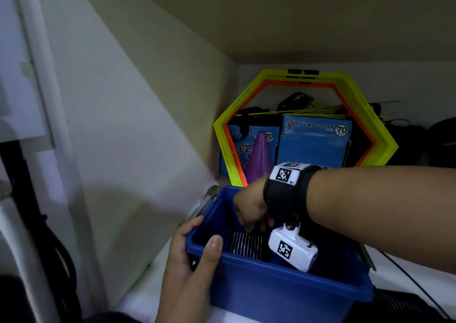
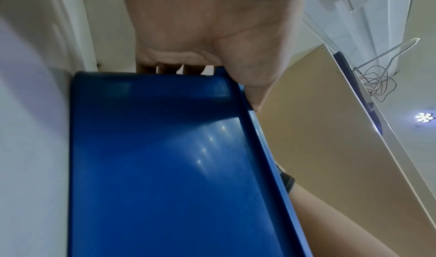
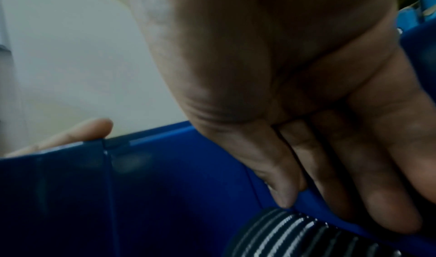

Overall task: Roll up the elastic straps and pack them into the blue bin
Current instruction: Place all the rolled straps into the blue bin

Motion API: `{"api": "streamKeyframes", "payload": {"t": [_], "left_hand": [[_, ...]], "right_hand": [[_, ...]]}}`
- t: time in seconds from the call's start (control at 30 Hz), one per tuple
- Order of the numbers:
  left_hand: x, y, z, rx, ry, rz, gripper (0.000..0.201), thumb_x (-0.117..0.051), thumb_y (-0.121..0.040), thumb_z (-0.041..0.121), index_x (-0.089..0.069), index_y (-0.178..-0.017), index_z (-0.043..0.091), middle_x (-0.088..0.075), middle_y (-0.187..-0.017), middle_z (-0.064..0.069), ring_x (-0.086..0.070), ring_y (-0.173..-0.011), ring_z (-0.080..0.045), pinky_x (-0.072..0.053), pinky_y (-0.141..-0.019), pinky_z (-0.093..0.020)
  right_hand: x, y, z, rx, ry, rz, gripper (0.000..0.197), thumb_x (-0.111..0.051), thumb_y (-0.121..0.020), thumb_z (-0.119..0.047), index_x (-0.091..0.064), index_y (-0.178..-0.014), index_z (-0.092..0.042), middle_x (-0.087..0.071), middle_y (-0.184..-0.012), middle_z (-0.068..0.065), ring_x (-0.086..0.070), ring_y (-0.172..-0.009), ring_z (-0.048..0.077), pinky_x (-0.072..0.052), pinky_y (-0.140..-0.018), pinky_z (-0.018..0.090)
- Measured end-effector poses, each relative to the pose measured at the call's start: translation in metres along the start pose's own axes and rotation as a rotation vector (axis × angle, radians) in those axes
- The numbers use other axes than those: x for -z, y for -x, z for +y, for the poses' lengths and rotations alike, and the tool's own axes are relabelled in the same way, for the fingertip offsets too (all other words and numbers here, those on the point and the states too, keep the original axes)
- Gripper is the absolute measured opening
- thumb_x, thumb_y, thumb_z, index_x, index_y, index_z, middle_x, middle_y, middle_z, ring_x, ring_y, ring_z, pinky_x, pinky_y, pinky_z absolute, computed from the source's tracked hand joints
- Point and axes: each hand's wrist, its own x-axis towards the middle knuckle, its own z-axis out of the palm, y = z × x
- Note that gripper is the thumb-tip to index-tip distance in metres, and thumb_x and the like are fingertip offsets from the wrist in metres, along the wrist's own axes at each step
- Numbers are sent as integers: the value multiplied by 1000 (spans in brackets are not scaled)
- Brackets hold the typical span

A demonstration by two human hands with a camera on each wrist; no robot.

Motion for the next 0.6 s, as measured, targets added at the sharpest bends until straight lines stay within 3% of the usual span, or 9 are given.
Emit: {"api": "streamKeyframes", "payload": {"t": [0.07,0.1,0.13,0.23,0.33,0.4,0.47,0.53,0.6], "left_hand": [[1,0,-1,3,9,6,62,-74,-62,63,-62,-119,42,-72,-116,11,-67,-111,-12,-47,-104,-45],[1,0,-2,11,18,6,62,-74,-61,63,-62,-118,42,-72,-116,12,-68,-110,-12,-47,-103,-43],[1,-1,-3,16,27,4,61,-74,-61,62,-63,-118,43,-72,-115,12,-68,-110,-11,-48,-101,-41],[-3,-1,-3,10,47,6,52,-78,-67,57,-64,-115,41,-73,-113,15,-68,-105,-5,-50,-88,-29],[-5,-2,-1,4,80,28,42,-76,-78,42,-62,-116,32,-73,-109,11,-69,-94,4,-53,-75,-12],[-3,-2,-3,-18,73,5,54,-78,-72,59,-61,-117,35,-72,-107,13,-68,-91,6,-54,-74,-12],[-3,-1,-7,-19,73,1,63,-76,-63,70,-61,-117,40,-73,-106,18,-68,-93,4,-57,-78,-17],[-4,-2,-10,-20,103,8,52,-72,-66,60,-63,-113,42,-73,-105,16,-69,-93,0,-57,-78,-15],[-5,-3,-13,-23,105,17,50,-71,-67,59,-62,-113,42,-72,-107,14,-68,-98,-7,-58,-81,-22]], "right_hand": [[5,4,8,-32,-92,-13,42,-66,-92,-23,-59,-124,3,-72,-106,21,-73,-85,34,-59,-83,53],[9,10,14,-31,-132,5,42,-67,-91,-23,-61,-123,2,-71,-110,22,-73,-94,36,-58,-85,57],[14,20,20,-10,-164,46,37,-67,-90,-22,-63,-120,1,-72,-109,21,-72,-96,36,-59,-84,56],[29,60,47,85,-237,193,13,-60,-94,-10,-66,-104,-4,-72,-95,12,-69,-84,28,-61,-72,41],[30,95,91,65,-315,303,14,-60,-93,-2,-63,-106,-5,-73,-96,16,-68,-82,27,-58,-67,36],[15,112,129,-10,-355,358,17,-60,-92,1,-61,-108,-6,-73,-93,15,-68,-81,27,-58,-67,36],[-11,127,167,-102,-372,337,18,-60,-91,5,-60,-103,-9,-73,-102,19,-68,-83,27,-57,-69,36],[-44,140,197,-164,-336,229,24,-64,-87,4,-60,-104,-13,-70,-115,21,-70,-93,28,-58,-71,36],[-77,152,215,-171,-295,84,36,-74,-83,-2,-61,-114,-14,-70,-119,13,-71,-95,20,-59,-74,35]]}}
